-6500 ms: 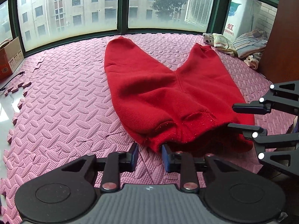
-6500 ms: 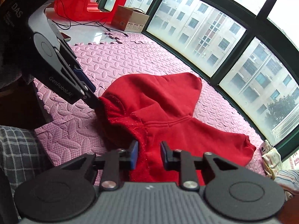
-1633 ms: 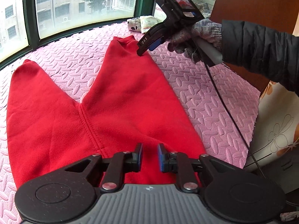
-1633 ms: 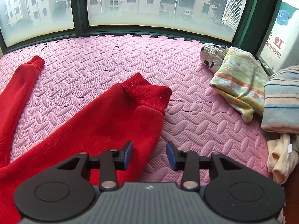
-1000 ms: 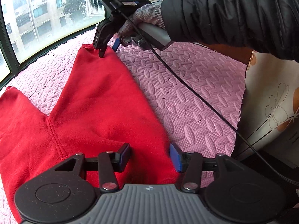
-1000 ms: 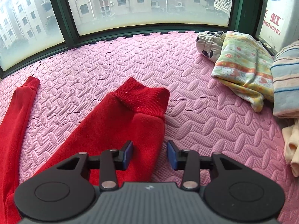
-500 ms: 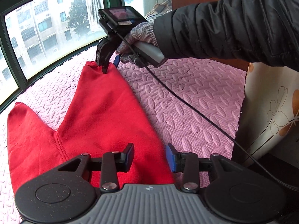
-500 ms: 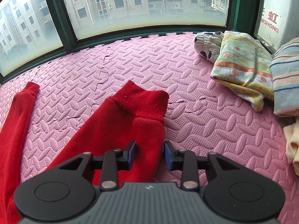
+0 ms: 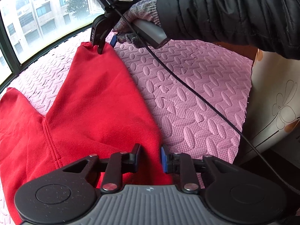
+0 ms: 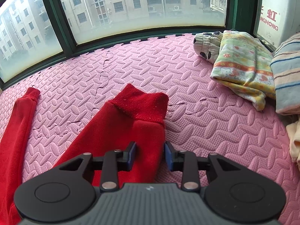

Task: Fold clothes
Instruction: 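Close the right gripper on the sleeve cuff, then lift the sleeve with the right gripper and lay it along the hoodie body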

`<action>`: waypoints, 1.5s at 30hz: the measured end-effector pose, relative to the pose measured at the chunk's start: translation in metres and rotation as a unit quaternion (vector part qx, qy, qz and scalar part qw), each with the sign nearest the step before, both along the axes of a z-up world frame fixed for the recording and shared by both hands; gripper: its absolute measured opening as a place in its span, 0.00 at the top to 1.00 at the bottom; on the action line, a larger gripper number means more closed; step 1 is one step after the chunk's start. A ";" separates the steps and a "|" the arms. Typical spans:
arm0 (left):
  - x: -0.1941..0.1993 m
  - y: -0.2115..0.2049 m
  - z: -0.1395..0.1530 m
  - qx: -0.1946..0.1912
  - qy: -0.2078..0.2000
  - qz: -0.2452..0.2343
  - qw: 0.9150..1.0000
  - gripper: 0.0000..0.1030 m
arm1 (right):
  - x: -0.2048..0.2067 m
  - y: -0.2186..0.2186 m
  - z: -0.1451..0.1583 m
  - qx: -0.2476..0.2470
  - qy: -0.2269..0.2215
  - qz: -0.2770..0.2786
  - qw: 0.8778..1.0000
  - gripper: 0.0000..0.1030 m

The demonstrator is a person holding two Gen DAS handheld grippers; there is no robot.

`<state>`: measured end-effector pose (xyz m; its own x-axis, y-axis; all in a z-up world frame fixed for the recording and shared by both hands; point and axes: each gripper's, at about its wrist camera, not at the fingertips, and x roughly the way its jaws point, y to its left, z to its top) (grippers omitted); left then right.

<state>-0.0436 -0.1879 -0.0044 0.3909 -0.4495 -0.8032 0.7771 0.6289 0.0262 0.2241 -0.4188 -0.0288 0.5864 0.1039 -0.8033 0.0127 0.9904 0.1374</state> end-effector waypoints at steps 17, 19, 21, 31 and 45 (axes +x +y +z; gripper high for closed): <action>0.034 0.082 0.052 -0.158 0.075 0.104 0.979 0.91 | 0.011 0.026 0.051 -0.017 -0.025 -0.018 0.999 0.91; 0.036 0.099 0.056 -0.173 0.075 0.122 0.974 0.92 | 0.015 0.039 0.063 -0.024 -0.033 -0.015 0.999 0.91; 0.038 0.116 0.060 -0.190 0.075 0.142 0.969 0.92 | 0.019 0.054 0.074 -0.026 -0.042 -0.011 0.999 0.92; 0.032 0.186 0.054 -0.251 0.092 0.218 0.939 0.99 | 0.045 0.170 0.111 -0.050 -0.080 0.041 0.995 0.92; 0.023 0.250 0.034 -0.267 0.107 0.286 0.914 0.99 | 0.068 0.332 0.079 -0.113 -0.067 0.136 0.982 0.92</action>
<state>-0.0206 0.0624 0.0297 0.5436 -0.5713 -0.6149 0.2685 0.8124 -0.5175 0.2918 -0.0871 0.0500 0.6629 0.0996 -0.7421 -0.2599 0.9601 -0.1034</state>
